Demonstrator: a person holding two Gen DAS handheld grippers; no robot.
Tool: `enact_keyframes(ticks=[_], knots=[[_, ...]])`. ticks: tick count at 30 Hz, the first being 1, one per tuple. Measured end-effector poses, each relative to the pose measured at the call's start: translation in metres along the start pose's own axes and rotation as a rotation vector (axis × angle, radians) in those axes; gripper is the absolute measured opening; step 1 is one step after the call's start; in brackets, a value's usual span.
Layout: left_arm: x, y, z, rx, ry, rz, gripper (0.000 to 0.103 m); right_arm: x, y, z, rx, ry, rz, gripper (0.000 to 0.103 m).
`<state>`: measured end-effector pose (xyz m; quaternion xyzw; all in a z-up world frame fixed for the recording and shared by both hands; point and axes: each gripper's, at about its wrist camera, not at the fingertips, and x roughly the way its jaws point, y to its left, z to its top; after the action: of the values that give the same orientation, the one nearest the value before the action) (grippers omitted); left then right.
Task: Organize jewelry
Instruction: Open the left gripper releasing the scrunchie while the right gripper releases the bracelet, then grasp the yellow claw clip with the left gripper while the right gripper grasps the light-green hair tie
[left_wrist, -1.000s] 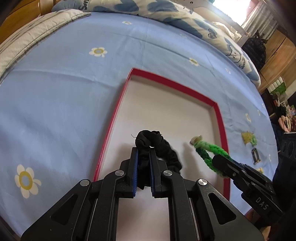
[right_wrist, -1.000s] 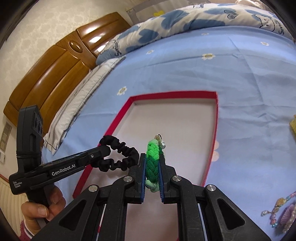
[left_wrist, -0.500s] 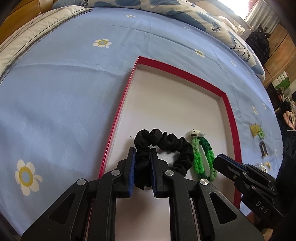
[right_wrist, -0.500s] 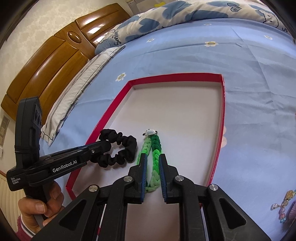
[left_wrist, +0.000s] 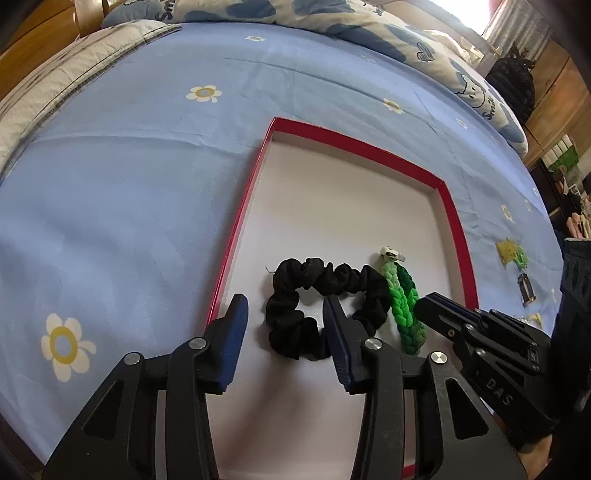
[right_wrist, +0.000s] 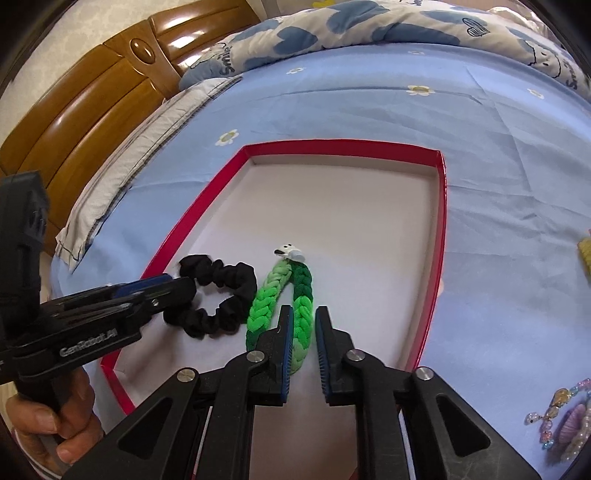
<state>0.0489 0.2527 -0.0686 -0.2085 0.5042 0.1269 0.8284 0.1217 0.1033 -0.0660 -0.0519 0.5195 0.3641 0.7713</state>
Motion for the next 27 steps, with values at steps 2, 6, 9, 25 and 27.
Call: enact_keyframes(ticks=[2,6,9,25,27], knots=[[-0.003,0.0,0.0,0.004,-0.001,-0.003,0.045,0.0,-0.001,0.0,-0.001,0.002,-0.011,0.015],[-0.009,-0.002,-0.001,0.017,-0.017,0.013,0.056,-0.006,-0.003,0.0,0.018,-0.007,0.024,0.017],[-0.015,-0.004,0.0,0.021,-0.023,0.014,0.061,-0.019,-0.004,0.0,0.027,-0.034,0.036,0.029],[-0.028,-0.07,0.009,0.112,-0.046,-0.036,0.068,-0.114,-0.083,-0.016,0.181,-0.203,0.006,0.054],[-0.028,-0.082,0.011,0.13,-0.045,-0.048,0.069,-0.122,-0.098,-0.019,0.209,-0.215,-0.01,0.054]])
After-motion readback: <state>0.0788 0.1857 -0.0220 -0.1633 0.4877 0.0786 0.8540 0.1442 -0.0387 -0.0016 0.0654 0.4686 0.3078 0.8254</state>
